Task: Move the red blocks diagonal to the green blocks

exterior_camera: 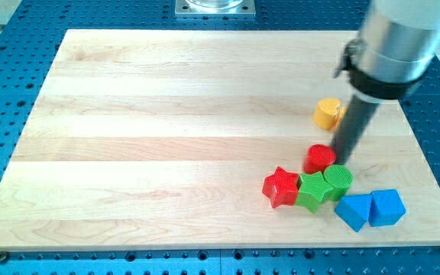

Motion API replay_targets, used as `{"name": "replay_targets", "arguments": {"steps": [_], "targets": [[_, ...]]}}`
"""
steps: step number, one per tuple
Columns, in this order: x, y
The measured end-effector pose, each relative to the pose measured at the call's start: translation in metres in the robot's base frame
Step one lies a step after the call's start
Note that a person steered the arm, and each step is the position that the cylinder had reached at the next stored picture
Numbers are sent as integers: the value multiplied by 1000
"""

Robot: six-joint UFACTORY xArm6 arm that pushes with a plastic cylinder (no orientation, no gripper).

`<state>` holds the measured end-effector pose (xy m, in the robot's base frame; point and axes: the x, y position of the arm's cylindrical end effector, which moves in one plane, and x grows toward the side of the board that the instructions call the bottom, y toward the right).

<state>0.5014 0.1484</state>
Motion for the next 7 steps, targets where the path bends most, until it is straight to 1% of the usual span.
{"name": "replay_targets", "arguments": {"steps": [1,2,3,4,5,6,7], "targets": [[-23,-90],[-21,-186],[78,-186],[118,-150],[109,-128],[99,-78],[106,-64]]}}
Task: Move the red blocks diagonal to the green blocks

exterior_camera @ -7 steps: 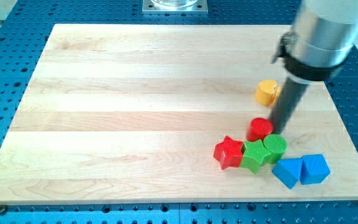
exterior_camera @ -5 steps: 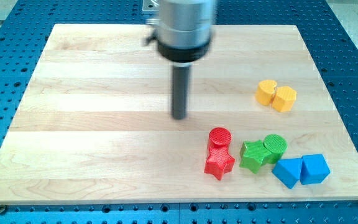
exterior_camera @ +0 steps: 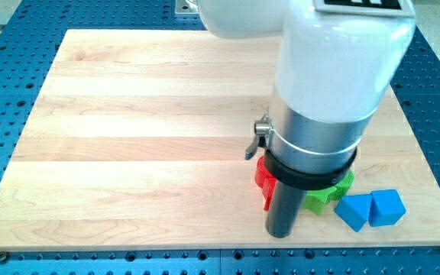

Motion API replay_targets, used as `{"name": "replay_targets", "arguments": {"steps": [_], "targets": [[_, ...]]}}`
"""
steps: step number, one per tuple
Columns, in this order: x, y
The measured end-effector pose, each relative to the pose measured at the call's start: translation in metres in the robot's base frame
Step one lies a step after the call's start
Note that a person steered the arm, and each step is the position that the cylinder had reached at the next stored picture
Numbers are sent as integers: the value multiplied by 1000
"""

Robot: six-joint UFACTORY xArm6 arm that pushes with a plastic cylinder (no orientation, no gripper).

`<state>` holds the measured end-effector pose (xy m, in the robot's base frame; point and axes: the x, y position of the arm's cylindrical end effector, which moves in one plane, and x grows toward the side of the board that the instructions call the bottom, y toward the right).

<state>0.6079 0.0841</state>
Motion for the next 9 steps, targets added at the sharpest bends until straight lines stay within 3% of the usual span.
{"name": "replay_targets", "arguments": {"steps": [2,3,4,5,6,7,8,9], "targets": [[-163,-12],[-141,18],[-149,82],[-194,57],[-207,33],[-191,-14],[-181,-20],[-160,16]]}}
